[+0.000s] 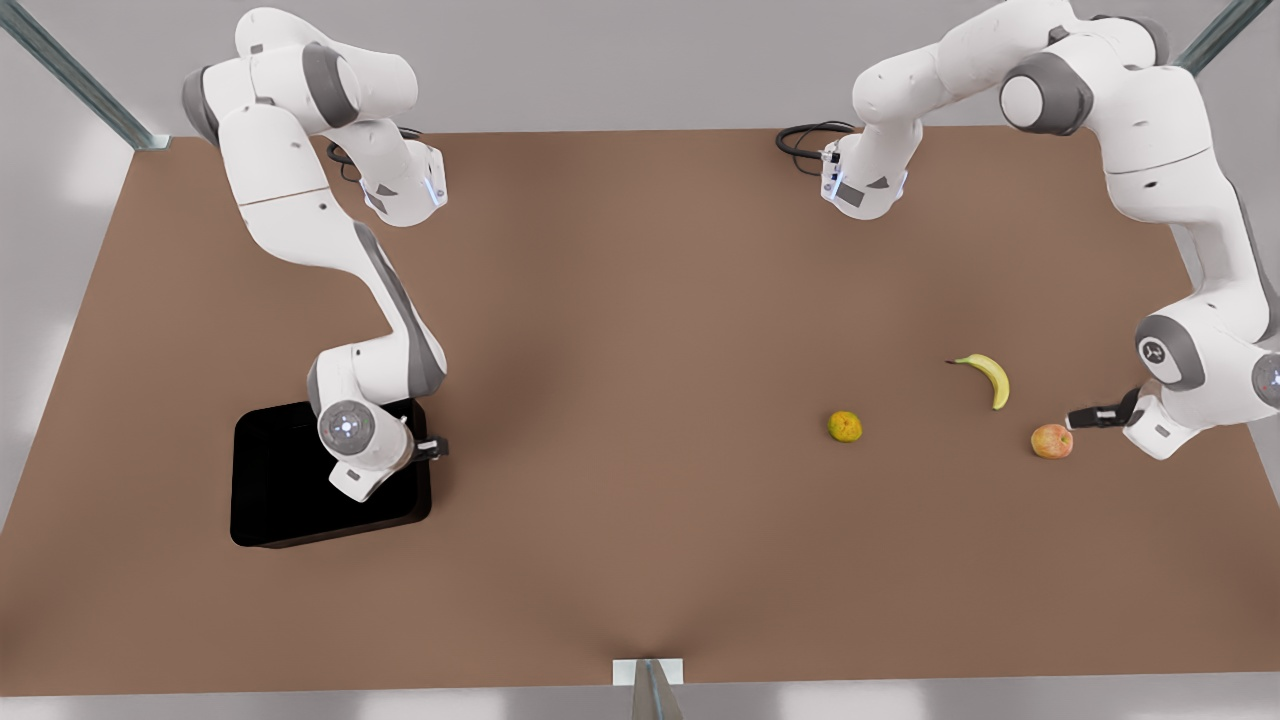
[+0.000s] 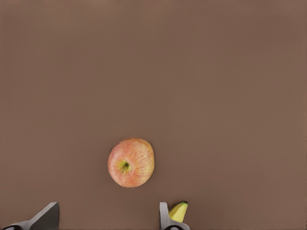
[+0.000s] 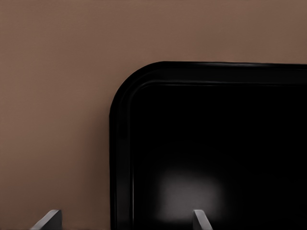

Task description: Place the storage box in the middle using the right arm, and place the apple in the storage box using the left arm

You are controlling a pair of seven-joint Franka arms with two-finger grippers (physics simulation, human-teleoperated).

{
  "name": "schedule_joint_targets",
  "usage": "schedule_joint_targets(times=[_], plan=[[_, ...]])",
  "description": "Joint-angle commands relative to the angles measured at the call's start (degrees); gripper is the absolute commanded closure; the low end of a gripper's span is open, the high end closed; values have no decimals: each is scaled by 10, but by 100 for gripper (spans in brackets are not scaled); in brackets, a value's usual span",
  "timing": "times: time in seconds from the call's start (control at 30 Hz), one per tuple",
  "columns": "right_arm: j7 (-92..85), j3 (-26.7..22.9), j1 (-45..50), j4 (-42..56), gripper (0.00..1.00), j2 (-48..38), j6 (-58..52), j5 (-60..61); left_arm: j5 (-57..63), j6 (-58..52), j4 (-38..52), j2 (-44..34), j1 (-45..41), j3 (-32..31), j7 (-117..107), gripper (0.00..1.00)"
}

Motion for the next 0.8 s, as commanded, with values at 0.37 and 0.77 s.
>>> schedule_joint_targets(times=[0.37,0.77], plan=[[0,0,3,3,79,9,-2,1,-49,58,22,57,-4,1,42,0],[0,-1,17,5,79,-21,-1,4,-60,74,-15,57,-3,1,38,0]])
